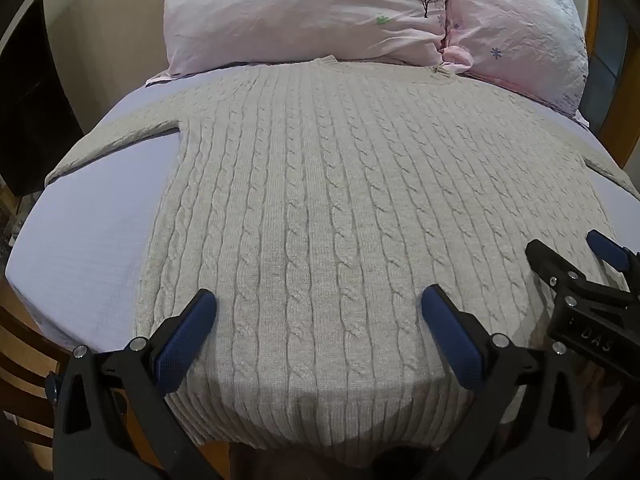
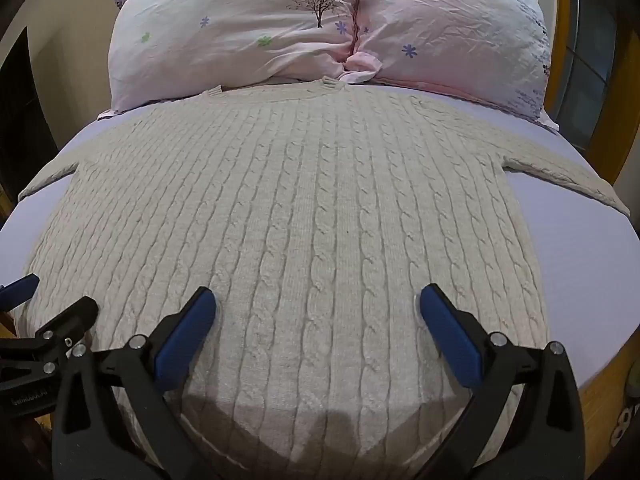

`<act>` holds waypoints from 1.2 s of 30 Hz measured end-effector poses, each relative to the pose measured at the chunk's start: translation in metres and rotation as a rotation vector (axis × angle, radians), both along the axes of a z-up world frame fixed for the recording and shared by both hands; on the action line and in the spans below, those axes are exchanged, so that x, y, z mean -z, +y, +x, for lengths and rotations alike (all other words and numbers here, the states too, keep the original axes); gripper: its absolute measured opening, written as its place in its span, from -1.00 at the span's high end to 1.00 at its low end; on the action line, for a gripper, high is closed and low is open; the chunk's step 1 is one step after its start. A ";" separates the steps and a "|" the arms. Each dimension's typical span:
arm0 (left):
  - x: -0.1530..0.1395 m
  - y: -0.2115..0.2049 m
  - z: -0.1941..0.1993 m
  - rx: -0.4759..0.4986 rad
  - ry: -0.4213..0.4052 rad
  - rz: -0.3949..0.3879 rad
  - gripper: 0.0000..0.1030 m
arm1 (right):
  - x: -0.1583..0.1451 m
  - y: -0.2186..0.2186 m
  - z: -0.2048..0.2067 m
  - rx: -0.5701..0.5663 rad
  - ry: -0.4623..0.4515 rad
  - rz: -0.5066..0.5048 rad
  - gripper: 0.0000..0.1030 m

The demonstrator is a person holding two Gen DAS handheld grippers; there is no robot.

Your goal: Fold small clothes

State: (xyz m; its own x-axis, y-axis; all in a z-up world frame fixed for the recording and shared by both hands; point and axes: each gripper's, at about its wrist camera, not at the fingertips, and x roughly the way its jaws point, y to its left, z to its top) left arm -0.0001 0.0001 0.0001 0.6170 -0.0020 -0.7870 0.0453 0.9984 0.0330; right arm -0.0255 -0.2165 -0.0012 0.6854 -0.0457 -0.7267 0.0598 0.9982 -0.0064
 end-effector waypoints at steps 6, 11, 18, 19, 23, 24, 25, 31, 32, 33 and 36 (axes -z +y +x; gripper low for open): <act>0.000 0.001 0.001 -0.001 -0.002 0.000 -0.97 | 0.000 0.000 0.001 -0.003 0.003 -0.001 -0.97; 0.000 0.000 0.000 0.000 -0.005 0.002 -0.97 | -0.002 0.001 0.006 -0.006 0.006 -0.001 -0.97; 0.000 0.000 0.000 0.000 -0.007 0.002 -0.97 | -0.003 -0.002 0.002 -0.002 -0.006 -0.001 -0.97; 0.000 0.000 0.000 0.000 -0.007 0.002 -0.97 | -0.004 -0.002 0.002 -0.002 -0.006 -0.001 -0.97; 0.000 0.000 0.000 0.000 -0.008 0.002 -0.97 | -0.006 -0.004 0.000 -0.002 -0.007 -0.001 -0.97; 0.000 0.000 0.000 0.000 -0.009 0.002 -0.97 | -0.004 -0.004 0.000 -0.002 -0.008 -0.001 -0.97; 0.000 0.000 0.000 0.000 -0.009 0.002 -0.97 | -0.005 -0.004 0.000 -0.002 -0.008 0.000 -0.97; 0.000 0.000 0.000 0.000 -0.010 0.002 -0.97 | -0.004 -0.003 -0.001 -0.001 -0.011 -0.001 -0.97; 0.000 0.000 0.000 0.000 -0.010 0.002 -0.97 | -0.004 -0.002 -0.001 -0.001 -0.011 0.000 -0.97; 0.000 0.000 0.000 0.000 -0.011 0.002 -0.97 | -0.003 -0.002 -0.001 -0.001 -0.012 0.000 -0.97; 0.000 0.000 0.000 0.000 -0.012 0.002 -0.97 | -0.003 -0.002 -0.001 0.000 -0.013 0.000 -0.97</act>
